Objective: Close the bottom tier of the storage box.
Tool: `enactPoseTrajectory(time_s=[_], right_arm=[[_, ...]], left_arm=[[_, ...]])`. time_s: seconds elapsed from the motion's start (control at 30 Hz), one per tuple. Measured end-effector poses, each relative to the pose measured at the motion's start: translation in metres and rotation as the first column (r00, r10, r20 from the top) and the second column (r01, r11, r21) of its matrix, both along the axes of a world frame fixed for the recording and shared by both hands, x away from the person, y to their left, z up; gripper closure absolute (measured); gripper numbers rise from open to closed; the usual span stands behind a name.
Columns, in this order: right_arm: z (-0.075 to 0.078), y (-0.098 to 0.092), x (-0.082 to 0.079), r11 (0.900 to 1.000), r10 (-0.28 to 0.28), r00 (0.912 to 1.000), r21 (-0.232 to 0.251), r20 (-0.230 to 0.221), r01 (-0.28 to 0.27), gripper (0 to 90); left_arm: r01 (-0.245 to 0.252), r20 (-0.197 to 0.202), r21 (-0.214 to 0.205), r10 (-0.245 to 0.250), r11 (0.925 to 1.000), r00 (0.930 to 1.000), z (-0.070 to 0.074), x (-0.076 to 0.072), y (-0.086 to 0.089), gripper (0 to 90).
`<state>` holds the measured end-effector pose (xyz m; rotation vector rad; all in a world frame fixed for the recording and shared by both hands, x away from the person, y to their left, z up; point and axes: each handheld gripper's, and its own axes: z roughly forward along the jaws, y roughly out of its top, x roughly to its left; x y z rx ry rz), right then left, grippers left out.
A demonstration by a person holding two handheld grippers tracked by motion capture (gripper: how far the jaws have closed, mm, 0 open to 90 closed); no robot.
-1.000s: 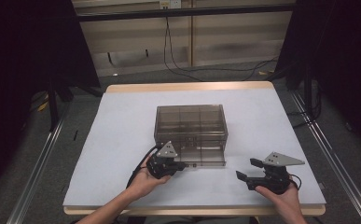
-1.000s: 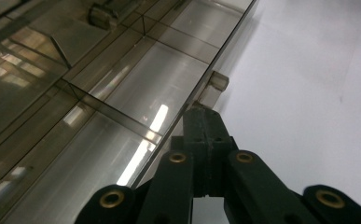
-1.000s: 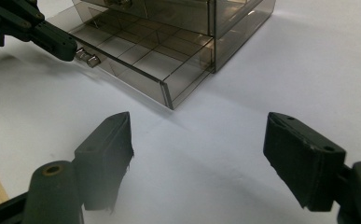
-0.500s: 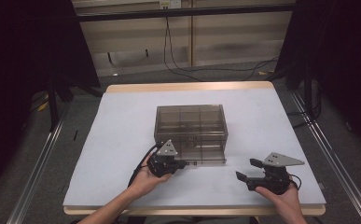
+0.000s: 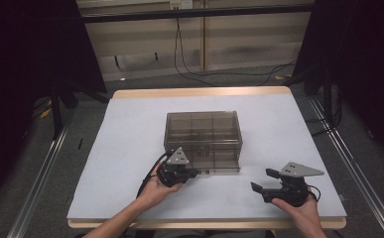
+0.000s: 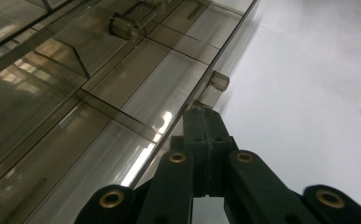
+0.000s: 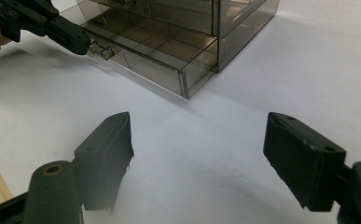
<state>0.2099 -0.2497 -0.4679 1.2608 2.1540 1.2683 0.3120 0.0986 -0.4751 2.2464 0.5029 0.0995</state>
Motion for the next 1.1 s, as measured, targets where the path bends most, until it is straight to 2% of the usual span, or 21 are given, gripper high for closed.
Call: enactPoseTrajectory(time_s=[0.1,0.17,0.23,0.37,0.4,0.53,0.6,0.67,0.8,0.97,1.0,1.03,1.1], right_arm=[[0.0,0.0,0.0,1.0,0.002,1.0,0.0,-0.001,-0.002,23.6],[0.0,0.001,0.0,1.0,0.002,1.0,0.002,-0.001,-0.002,23.6],[0.0,0.001,0.0,1.0,0.002,1.0,0.002,0.0,-0.002,23.6],[0.0,0.001,0.001,1.0,0.0,1.0,0.002,-0.001,0.0,23.5],[-0.001,0.001,0.001,1.0,0.0,1.0,0.001,0.0,0.0,23.6],[0.0,0.001,0.001,1.0,0.001,1.0,0.001,-0.002,-0.001,23.6],[0.0,0.001,0.001,1.0,-0.001,1.0,0.003,-0.003,0.001,23.6],[-0.001,0.001,0.001,1.0,0.0,1.0,0.002,-0.004,0.0,23.6],[-0.001,0.001,0.002,1.0,0.0,1.0,0.003,-0.004,0.0,23.5],[0.0,0.001,0.001,1.0,0.0,1.0,0.005,-0.003,0.0,23.5],[0.0,0.001,0.001,1.0,0.0,1.0,0.006,-0.002,0.0,23.6],[0.0,0.001,0.001,1.0,0.003,1.0,0.005,0.001,-0.003,23.6],[0.0,0.001,0.001,1.0,0.005,1.0,0.004,0.001,-0.005,23.6]], left_arm=[[-0.005,0.001,-0.003,0.005,1.0,1.0,-0.001,0.001,0.0,90.0],[-0.003,0.003,0.012,0.003,0.9999,1.0,0.0,0.002,0.001,90.0],[-0.005,0.0,-0.003,0.005,1.0,1.0,-0.001,0.003,0.0,90.0],[-0.007,0.002,0.008,0.007,0.9999,1.0,-0.001,0.004,0.001,90.0],[-0.013,0.003,-0.006,0.013,0.9999,0.9999,-0.002,0.004,0.001,90.0],[-0.023,0.008,0.0,0.023,0.9997,0.9997,-0.001,0.005,0.0,90.0],[-0.02,0.01,0.016,0.019,0.9997,0.9998,-0.001,0.005,-0.001,90.0],[-0.023,0.012,0.005,0.023,0.9997,0.9997,-0.001,0.005,-0.001,90.0],[-0.024,0.008,0.012,0.024,0.9996,0.9997,0.0,0.007,-0.003,90.0],[-0.019,0.021,0.028,0.018,0.9994,0.9996,0.003,0.011,-0.006,90.0],[-0.016,0.023,0.013,0.016,0.9998,0.9996,0.003,0.012,-0.006,90.0],[-0.019,0.02,0.022,0.019,0.9996,0.9996,0.003,0.012,-0.006,90.0],[-0.018,0.022,0.01,0.018,0.9998,0.9996,0.003,0.012,-0.006,90.0]])
